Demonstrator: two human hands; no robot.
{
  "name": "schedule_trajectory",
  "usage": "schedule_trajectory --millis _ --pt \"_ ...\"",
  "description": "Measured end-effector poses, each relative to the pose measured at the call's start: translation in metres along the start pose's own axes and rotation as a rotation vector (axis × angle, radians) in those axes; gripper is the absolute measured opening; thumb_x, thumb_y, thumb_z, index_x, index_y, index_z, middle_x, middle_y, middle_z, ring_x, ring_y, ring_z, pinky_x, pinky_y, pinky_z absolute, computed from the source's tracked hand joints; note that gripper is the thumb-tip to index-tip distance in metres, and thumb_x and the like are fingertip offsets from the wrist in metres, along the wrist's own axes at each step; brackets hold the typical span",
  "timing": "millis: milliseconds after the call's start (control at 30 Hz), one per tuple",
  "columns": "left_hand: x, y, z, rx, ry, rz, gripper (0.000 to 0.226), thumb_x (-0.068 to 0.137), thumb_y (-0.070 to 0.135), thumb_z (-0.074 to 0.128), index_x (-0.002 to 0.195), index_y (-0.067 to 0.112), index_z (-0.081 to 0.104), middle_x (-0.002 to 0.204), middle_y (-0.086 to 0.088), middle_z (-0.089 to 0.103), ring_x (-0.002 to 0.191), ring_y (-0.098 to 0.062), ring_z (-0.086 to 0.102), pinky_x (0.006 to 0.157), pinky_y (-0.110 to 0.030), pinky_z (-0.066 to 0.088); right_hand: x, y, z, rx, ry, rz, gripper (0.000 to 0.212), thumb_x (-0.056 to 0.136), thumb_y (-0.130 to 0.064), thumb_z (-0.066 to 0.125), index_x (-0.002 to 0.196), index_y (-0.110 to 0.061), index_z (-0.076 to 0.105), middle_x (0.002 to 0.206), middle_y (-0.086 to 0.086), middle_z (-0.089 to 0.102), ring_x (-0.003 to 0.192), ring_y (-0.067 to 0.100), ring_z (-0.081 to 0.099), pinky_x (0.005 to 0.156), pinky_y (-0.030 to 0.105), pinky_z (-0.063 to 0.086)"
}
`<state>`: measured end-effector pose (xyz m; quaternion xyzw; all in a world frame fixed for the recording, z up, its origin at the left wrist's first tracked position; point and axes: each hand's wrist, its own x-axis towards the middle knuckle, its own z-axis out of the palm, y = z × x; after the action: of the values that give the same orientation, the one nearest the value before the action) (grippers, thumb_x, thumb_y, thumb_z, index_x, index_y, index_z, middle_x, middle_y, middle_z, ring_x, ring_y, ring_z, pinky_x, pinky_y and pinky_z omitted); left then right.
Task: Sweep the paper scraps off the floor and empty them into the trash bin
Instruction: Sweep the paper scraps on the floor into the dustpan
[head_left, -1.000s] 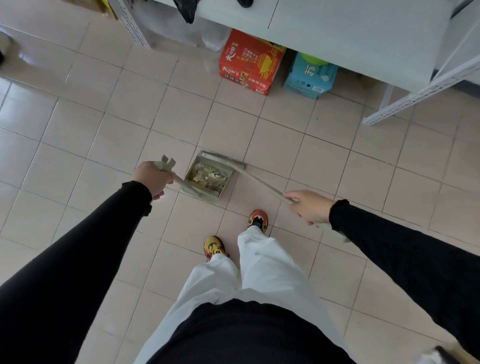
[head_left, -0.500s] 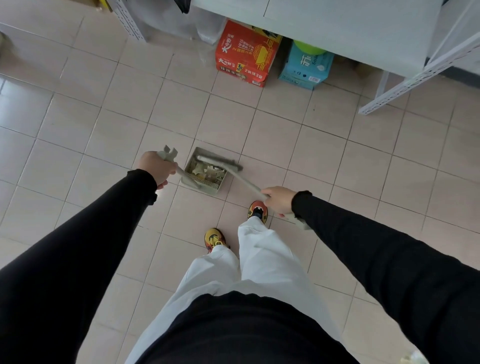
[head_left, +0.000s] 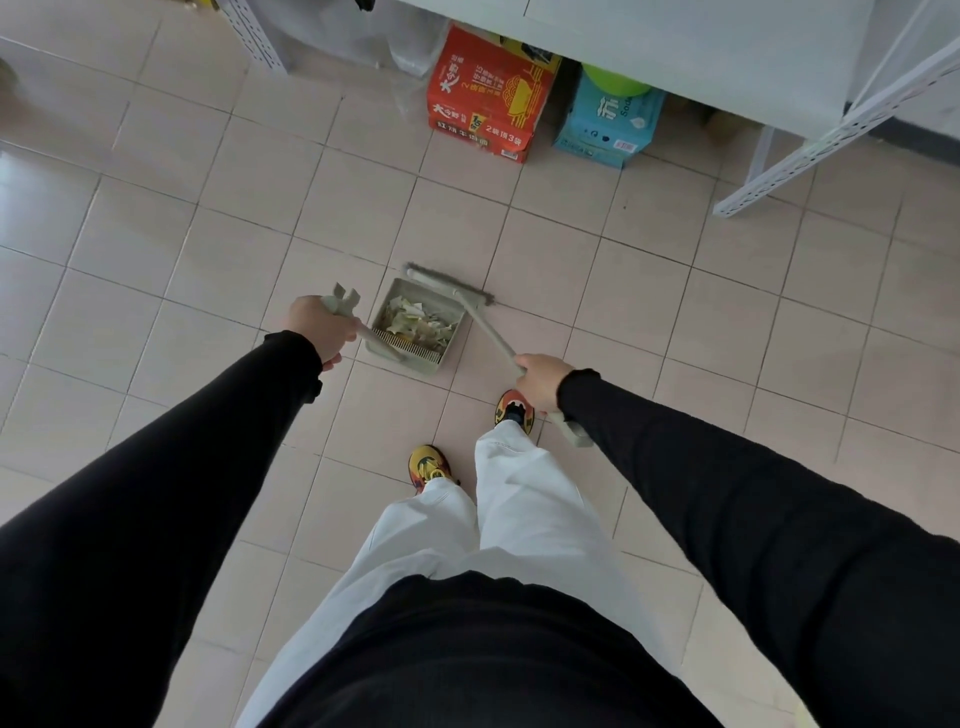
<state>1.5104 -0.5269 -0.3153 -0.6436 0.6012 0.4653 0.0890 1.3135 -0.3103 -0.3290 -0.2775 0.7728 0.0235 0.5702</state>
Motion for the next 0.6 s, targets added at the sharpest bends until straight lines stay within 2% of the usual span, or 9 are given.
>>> schedule_trajectory --millis 67,167,267,333,400,467,533,600 --pt "0.001 -0.003 0.002 0.009 -0.001 0.003 0.004 0.089 0.011 0.059 0.092 0.01 0.062 0.105 -0.022 0.072 0.051 -0.019 0.049 0.048 -0.029 0.043 0.001 -0.005 0.008 -0.014 -0.053 -0.002 0.044 0.098 -0.01 0.035 0.142 -0.01 0.042 0.11 0.018 0.064 0.064 0.024 0.058 0.062 0.032 0.05" --pt "0.003 -0.009 0.003 0.014 -0.007 -0.003 0.02 0.089 0.011 0.06 0.106 0.003 0.066 0.085 -0.014 0.065 0.052 -0.019 0.051 0.049 -0.029 0.045 -0.013 0.004 0.012 -0.039 -0.085 -0.01 0.042 0.096 -0.006 0.037 0.137 -0.008 0.047 0.098 0.015 0.068 0.053 0.019 0.053 0.056 0.029 0.045" --pt "0.001 -0.015 0.001 -0.02 -0.01 -0.004 0.021 0.089 0.013 0.063 0.108 0.003 0.065 0.075 -0.008 0.056 0.053 -0.02 0.051 0.052 -0.031 0.046 -0.038 0.026 0.015 0.033 -0.057 -0.019 0.037 0.094 -0.009 0.036 0.127 -0.007 0.053 0.077 0.005 0.054 0.049 0.019 0.049 0.047 0.026 0.04" --pt "-0.003 -0.019 0.0 -0.073 -0.044 0.007 0.025 0.089 0.021 0.067 0.107 0.004 0.065 0.079 -0.008 0.058 0.054 -0.02 0.05 0.053 -0.031 0.046 -0.055 0.04 0.019 0.112 -0.034 -0.016 0.035 0.093 -0.013 0.037 0.124 -0.012 0.054 0.078 0.003 0.052 0.053 0.017 0.047 0.044 0.023 0.04" --pt "-0.009 -0.022 -0.002 -0.156 -0.108 0.018 0.032 0.086 0.038 0.072 0.104 0.012 0.065 0.094 -0.007 0.066 0.054 -0.017 0.049 0.053 -0.031 0.046 -0.068 0.049 0.024 0.198 -0.014 -0.017 0.035 0.095 -0.018 0.04 0.126 -0.021 0.055 0.077 -0.001 0.052 0.054 0.013 0.045 0.039 0.018 0.04" --pt "-0.014 -0.022 -0.004 -0.245 -0.183 0.011 0.043 0.083 0.051 0.072 0.105 0.016 0.065 0.106 -0.005 0.066 0.055 -0.016 0.048 0.056 -0.029 0.047 -0.075 0.054 0.027 0.277 0.013 -0.028 0.035 0.097 -0.019 0.041 0.13 -0.015 0.054 0.073 -0.003 0.049 0.049 0.01 0.044 0.037 0.016 0.038" --pt "-0.016 -0.023 -0.006 -0.275 -0.252 0.014 0.042 0.084 0.052 0.072 0.107 0.017 0.066 0.111 -0.006 0.065 0.057 -0.017 0.05 0.06 -0.03 0.05 -0.078 0.055 0.03 0.349 0.042 -0.031 0.037 0.099 -0.02 0.042 0.134 -0.014 0.052 0.072 -0.003 0.049 0.041 0.008 0.044 0.035 0.014 0.036" --pt "-0.017 -0.025 -0.004 -0.267 -0.271 0.033 0.034 0.088 0.043 0.071 0.109 0.018 0.065 0.113 -0.008 0.064 0.059 -0.018 0.053 0.061 -0.03 0.053 -0.08 0.054 0.033 0.437 0.07 -0.023 0.038 0.1 -0.021 0.043 0.136 -0.013 0.051 0.072 0.0 0.05 0.034 0.004 0.044 0.034 0.013 0.035"
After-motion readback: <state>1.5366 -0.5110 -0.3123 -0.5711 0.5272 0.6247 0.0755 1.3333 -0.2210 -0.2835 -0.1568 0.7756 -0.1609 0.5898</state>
